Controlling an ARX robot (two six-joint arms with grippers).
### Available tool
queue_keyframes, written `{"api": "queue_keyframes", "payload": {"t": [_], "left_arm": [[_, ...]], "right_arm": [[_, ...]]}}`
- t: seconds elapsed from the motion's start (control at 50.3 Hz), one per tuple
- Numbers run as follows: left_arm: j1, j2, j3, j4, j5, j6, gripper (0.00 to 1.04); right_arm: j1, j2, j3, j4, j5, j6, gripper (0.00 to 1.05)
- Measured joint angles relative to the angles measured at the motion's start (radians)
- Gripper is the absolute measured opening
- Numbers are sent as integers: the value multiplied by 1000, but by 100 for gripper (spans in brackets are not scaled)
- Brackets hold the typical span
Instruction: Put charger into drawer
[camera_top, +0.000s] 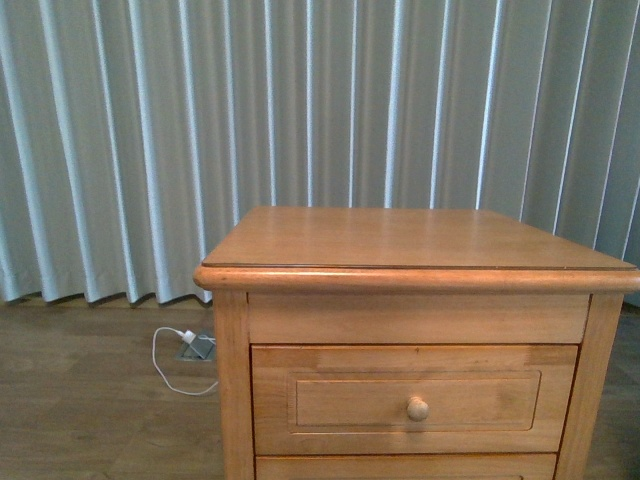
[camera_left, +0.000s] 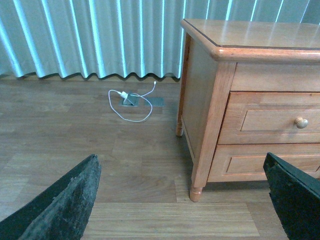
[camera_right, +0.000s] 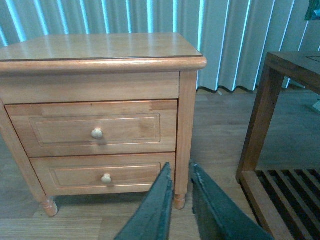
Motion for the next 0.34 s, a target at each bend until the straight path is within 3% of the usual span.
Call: {"api": "queue_keyframes", "payload": {"t": [0.298, 0.338], "left_arm": [[0, 0, 0, 0, 0, 0, 99], [0, 0, 0, 0, 0, 0, 99]], "right_arm": [[0, 0, 0, 0, 0, 0, 70], [0, 0, 0, 0, 0, 0, 81]]}}
